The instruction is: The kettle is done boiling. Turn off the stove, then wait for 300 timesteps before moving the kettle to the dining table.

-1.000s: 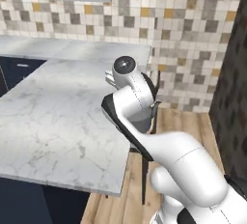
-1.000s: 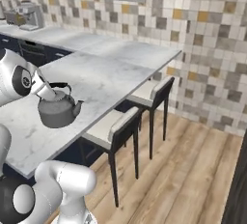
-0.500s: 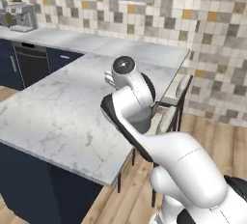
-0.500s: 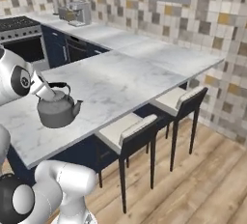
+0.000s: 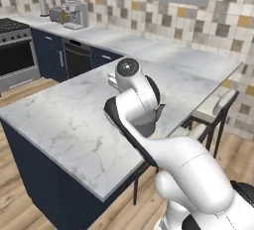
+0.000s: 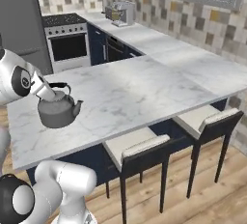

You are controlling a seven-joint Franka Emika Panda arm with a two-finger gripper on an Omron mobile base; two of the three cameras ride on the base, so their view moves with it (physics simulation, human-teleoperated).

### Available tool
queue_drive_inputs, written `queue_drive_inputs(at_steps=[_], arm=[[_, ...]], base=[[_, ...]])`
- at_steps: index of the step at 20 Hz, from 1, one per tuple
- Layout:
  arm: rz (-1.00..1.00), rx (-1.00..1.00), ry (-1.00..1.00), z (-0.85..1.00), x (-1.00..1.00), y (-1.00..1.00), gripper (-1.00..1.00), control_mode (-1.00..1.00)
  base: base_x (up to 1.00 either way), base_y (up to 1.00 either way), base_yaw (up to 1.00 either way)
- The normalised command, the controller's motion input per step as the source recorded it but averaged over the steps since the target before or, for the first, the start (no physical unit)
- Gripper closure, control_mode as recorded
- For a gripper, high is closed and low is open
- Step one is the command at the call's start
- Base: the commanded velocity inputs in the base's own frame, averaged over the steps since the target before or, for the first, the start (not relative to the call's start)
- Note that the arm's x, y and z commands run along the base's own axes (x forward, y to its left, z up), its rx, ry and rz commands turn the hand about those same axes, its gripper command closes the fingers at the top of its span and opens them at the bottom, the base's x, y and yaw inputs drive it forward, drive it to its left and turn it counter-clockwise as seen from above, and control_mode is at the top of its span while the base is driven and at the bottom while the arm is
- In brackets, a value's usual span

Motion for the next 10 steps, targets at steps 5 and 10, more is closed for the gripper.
queue_drive_inputs(at_steps=[5,10], arm=[[0.00,0.00,0.00,0.00,0.00,0.00,1.00,1.00],[0.00,0.00,0.00,0.00,0.00,0.00,1.00,1.00]], base=[[0.27,-0.55,0.42],[0.35,-0.41,0.38]])
